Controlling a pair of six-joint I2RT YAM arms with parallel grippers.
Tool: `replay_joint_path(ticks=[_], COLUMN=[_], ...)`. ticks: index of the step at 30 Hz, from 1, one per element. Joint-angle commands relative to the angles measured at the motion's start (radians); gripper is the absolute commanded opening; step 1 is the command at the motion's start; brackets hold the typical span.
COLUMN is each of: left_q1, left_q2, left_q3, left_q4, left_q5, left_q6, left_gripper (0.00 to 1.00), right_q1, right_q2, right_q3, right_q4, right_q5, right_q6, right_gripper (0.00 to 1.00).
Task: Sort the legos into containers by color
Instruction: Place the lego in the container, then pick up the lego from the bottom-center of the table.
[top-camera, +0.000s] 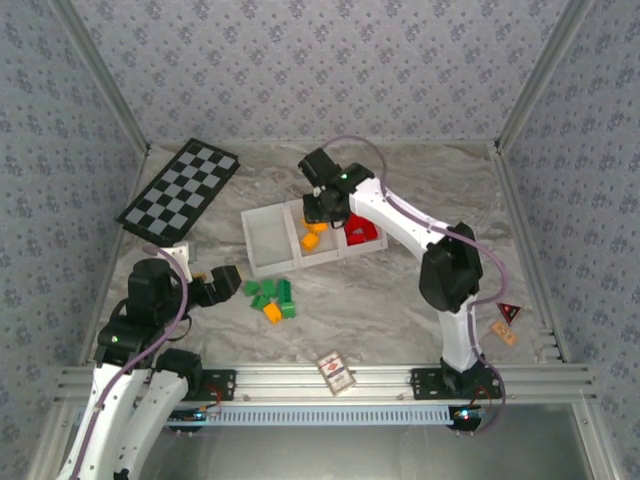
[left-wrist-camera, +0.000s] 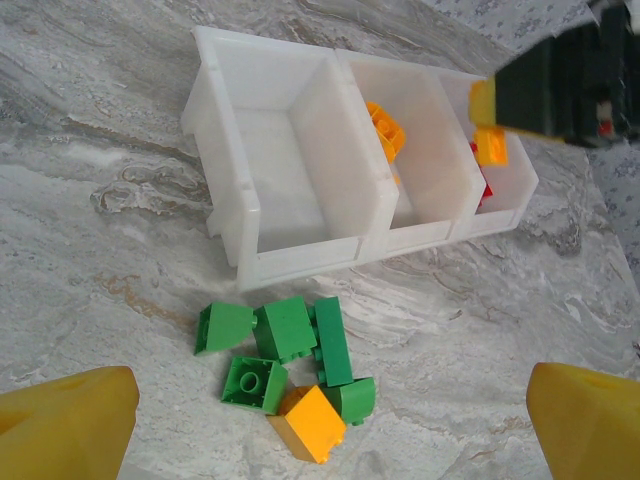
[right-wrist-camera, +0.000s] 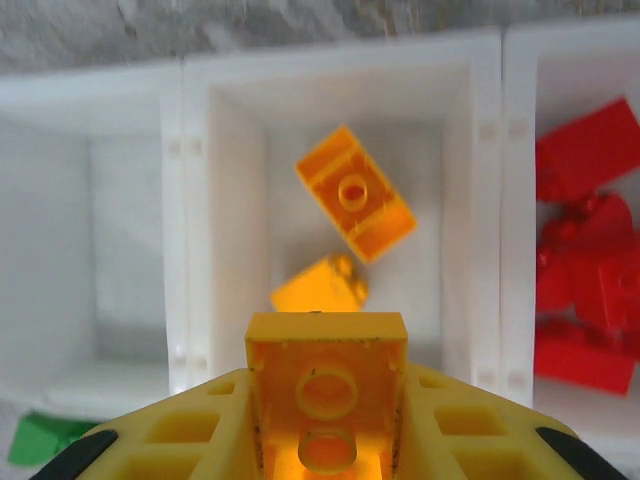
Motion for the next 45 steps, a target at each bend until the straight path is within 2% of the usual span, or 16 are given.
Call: replay_joint_path(ticks=[1,7,14,17,24,33,39,45], left_q1=[-0.010,-0.016,-0.017,-0.017,-0.019,-0.019,-0.019,-0.042], left_q2=[-0.008,-0.005,-0.002,-0.001,0.001,0.001,-0.005,-0.029], left_q3=[0.001,0.002,0.000,0.000,0.000,0.002,0.005,0.022], left_q4=[0.005,0.007,0.007,0.006,0.007,0.006,0.000,-0.041], left_q5=[-0.008,-0.009,-0.010,-0.009,-0.009,-0.016,-0.020,-0.045], left_q6=[0.006,0.006,0.006,0.006,0.006,0.007,0.006,-0.011], left_gripper=[1.00,1.00,1.00,1.00,1.00,1.00,1.00,1.00], right_q1=[-0.022,-0.044,-0.040,-0.035,0.004,0.154,0.257,0.354], right_q2=[0.118,0.257,0.249,0.209,0.051,-0.216,-0.274,-0.256], right_q3=[0.109,0.282,0.263,0.225,0.062,-0.307,-0.460,-0.527], right_q4=[-0.069,-0.116,-0.086,-0.069,0.006,0.146,0.173,0.212], right_q5=[-0.064,-0.127,-0.151,-0.160,-0.145,-0.068,-0.018,0.038], right_q6=[-0.054,-0.064,-0.064,-0.063,-0.069,0.045,0.221,0.375], right_gripper=[0.33,0.40,0.55,0.58,0.58,0.61,0.72,0.73])
